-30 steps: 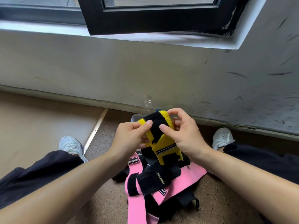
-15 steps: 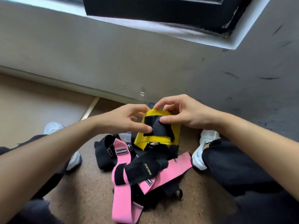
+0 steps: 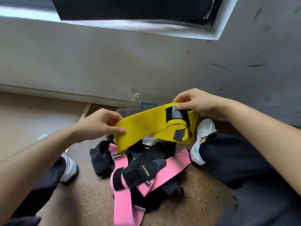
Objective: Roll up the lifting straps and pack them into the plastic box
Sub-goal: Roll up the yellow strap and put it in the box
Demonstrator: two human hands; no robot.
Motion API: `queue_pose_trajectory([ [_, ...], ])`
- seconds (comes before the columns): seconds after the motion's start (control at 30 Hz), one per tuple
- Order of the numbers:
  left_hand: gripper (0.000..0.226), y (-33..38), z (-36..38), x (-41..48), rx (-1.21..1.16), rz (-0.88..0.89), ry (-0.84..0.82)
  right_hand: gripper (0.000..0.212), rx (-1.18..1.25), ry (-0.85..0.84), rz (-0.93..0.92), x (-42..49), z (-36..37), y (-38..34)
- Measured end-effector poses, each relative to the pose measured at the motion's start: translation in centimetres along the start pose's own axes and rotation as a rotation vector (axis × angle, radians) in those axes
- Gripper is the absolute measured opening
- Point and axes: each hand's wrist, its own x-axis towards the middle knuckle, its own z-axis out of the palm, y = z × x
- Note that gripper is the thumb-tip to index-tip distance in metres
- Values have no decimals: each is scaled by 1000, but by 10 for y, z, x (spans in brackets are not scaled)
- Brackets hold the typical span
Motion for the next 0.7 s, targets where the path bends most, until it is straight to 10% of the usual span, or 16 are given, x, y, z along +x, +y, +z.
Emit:
queue_pose_trajectory([
  [0.4,21,64,19,2,-303,33,316,31,267,-140,-194,-17,54,-47],
  [0.7,13,104,4,-2,-493,103,698,75,337,53,-443,-28,47,-92],
])
